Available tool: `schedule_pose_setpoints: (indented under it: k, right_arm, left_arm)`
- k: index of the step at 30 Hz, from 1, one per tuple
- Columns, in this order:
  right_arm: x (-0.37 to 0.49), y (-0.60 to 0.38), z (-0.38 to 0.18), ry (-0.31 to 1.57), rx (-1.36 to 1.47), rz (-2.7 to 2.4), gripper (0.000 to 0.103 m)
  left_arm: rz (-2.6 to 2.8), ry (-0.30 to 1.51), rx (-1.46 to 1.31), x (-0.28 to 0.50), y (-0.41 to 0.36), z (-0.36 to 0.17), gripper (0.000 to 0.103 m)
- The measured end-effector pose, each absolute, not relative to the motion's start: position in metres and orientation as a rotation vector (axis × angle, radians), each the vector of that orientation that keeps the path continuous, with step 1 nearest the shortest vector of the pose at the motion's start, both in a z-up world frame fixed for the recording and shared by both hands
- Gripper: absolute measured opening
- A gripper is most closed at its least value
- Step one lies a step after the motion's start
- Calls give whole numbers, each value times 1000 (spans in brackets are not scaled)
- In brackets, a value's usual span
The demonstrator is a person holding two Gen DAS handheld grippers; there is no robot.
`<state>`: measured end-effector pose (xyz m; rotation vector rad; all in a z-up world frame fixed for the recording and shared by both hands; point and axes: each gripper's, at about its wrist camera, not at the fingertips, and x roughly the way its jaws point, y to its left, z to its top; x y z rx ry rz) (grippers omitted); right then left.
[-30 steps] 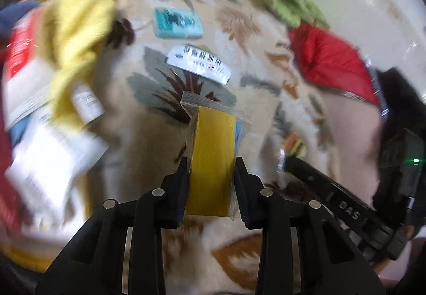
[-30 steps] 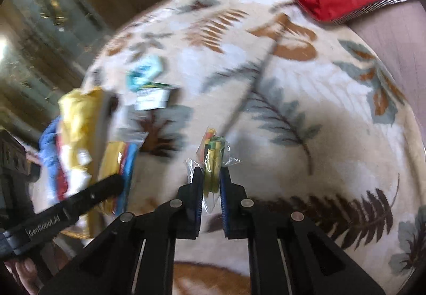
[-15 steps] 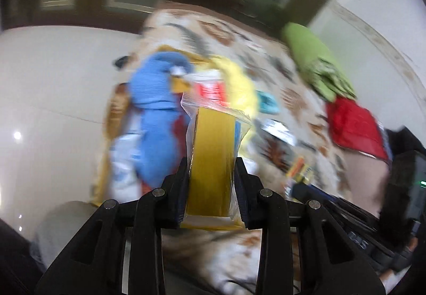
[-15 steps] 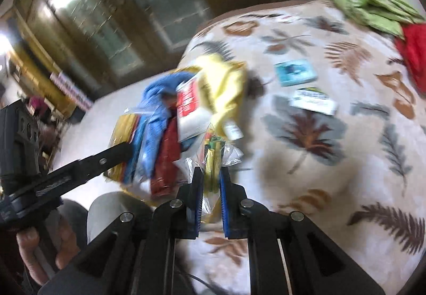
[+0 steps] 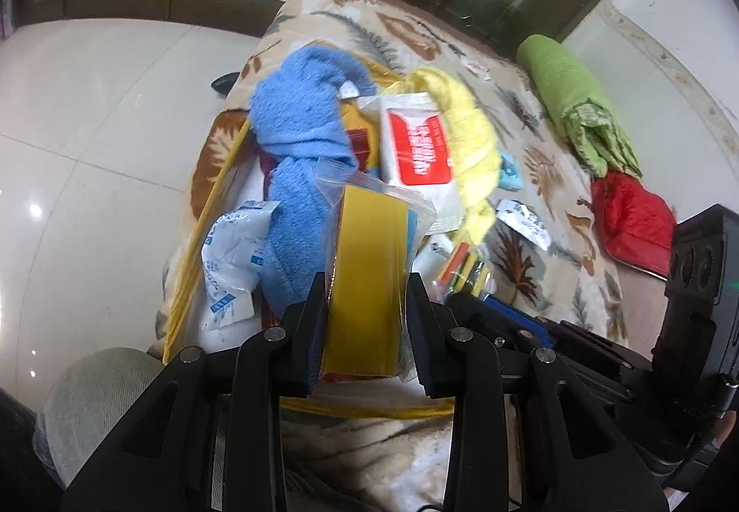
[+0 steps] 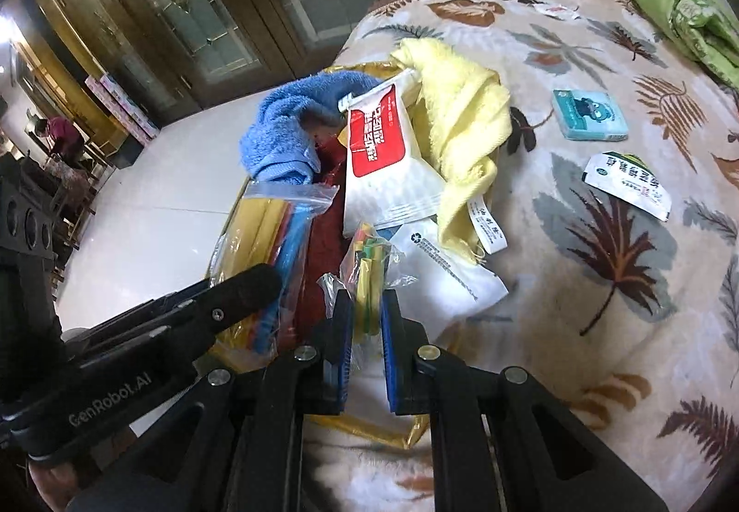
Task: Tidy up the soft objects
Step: 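Carry the sponge with the left tool while the right tool carries the sticks packet over the tray, then lower both items into the white tray and open both tools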
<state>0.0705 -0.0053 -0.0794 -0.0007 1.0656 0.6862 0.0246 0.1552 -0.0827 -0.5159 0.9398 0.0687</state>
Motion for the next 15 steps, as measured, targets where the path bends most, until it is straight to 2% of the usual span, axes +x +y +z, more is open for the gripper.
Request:
schedule_pose_setpoints:
  k: [13,15]
  right_arm:
    - [80,-7,-84,1062,40,723,14]
    - [80,-11,-81,1055,38,718,17]
  left_arm:
    - [79,955,-497,32,154,-94,32]
    - [57,947,-501,29,153,-91,37]
